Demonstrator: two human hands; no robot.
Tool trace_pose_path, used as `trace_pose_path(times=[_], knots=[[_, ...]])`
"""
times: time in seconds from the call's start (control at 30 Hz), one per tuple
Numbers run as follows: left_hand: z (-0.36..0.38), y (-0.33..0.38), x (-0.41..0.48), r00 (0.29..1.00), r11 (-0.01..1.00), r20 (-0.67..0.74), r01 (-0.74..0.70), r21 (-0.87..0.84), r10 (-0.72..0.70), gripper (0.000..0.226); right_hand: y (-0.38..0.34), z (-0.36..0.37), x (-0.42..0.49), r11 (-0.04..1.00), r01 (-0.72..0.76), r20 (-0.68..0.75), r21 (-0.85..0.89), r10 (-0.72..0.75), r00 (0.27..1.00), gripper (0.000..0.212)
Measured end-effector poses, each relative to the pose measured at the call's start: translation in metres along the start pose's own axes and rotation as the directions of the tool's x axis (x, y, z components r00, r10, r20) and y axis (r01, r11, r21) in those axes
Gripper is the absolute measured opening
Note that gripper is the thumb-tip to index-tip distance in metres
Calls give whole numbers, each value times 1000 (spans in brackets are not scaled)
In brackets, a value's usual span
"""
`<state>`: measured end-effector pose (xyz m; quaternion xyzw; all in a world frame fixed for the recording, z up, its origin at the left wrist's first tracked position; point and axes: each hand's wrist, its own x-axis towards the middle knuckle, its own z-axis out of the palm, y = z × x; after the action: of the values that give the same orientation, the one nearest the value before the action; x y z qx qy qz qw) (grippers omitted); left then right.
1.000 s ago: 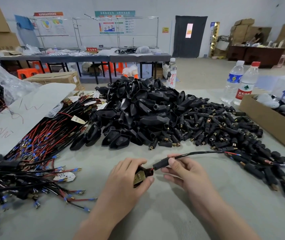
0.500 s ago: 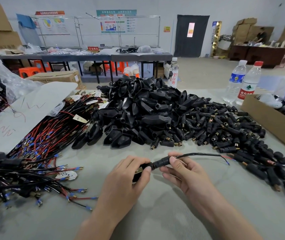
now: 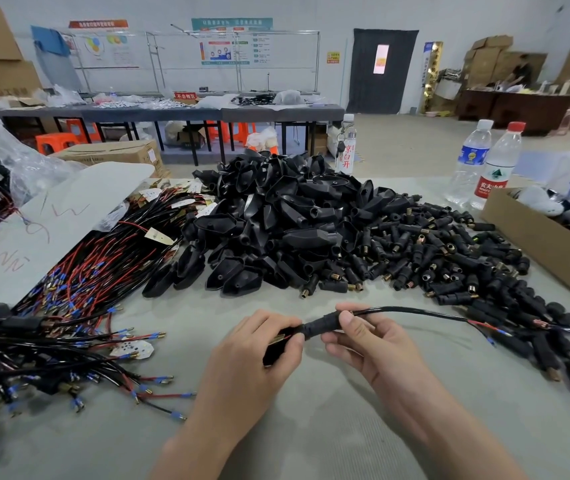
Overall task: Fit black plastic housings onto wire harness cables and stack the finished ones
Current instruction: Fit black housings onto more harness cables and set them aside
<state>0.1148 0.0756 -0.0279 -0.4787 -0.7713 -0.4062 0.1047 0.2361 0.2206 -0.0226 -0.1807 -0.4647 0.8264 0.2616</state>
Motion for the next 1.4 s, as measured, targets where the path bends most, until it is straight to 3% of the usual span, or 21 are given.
trace_pose_path(times=[0.13,0.43,0.83,1.0,1.13,1.4], knots=[[-2,2,0,999,993,48,23,-119,-18,24,-1,0,-1,1000,14,12,-15,-14,1000,26],[-3,3,1,1000,984,31,9,-180,-3,22,-6,2,-2,999,24,-5,-23,-24,1000,24],[-3,6,0,997,993,66,-30,-111,38,25,-2,5,-4,968,59,100,-242,-36,994,23],[0,3,-1,997,997,66,-40,-71,45,28,-3,4,-4,954,56,75,-294,-35,997,33],[3,-2,-2,994,999,98,-48,11,47,34,2,5,-2,943,45,57,-331,-28,998,27],[5,-6,-1,997,996,65,-37,76,32,19,4,0,6,956,88,-45,-281,-105,993,31]])
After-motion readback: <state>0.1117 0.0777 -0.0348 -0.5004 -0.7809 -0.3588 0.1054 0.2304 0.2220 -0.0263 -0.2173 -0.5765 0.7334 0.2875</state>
